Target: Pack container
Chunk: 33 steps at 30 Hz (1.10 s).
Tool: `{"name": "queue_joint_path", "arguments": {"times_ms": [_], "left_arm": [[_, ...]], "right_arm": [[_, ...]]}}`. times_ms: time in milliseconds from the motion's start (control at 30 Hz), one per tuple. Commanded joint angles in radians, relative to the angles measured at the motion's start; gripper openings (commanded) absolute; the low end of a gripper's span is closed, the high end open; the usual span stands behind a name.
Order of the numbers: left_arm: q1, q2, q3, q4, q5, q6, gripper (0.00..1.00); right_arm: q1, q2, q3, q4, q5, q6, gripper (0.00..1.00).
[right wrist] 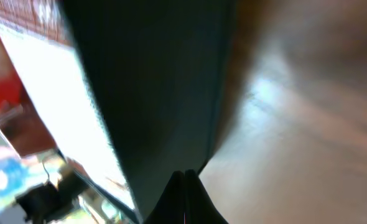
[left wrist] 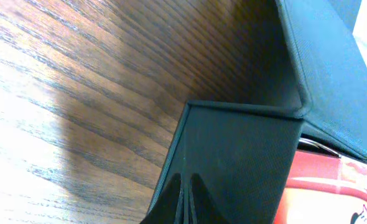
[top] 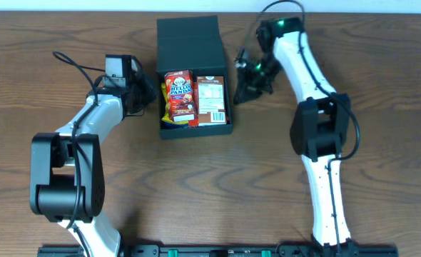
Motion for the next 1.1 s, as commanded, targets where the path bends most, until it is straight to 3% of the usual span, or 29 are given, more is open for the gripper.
{"name": "queue_joint_path", "arguments": {"times_ms": [0,1067], "left_arm": [[-0.02,-0.015,0.026,-0.001,-0.018,-0.01,0.06],[-0.101,-0.015,0.026,-0.01,0.02,-0.01,0.06]], "right_arm": [[0.035,-0.008,0.006,-0.028,0.015,-0.074,0.02],[0.024,-0.008,-0.046,-0.051,-0.051,-0.124,0.02]]}}
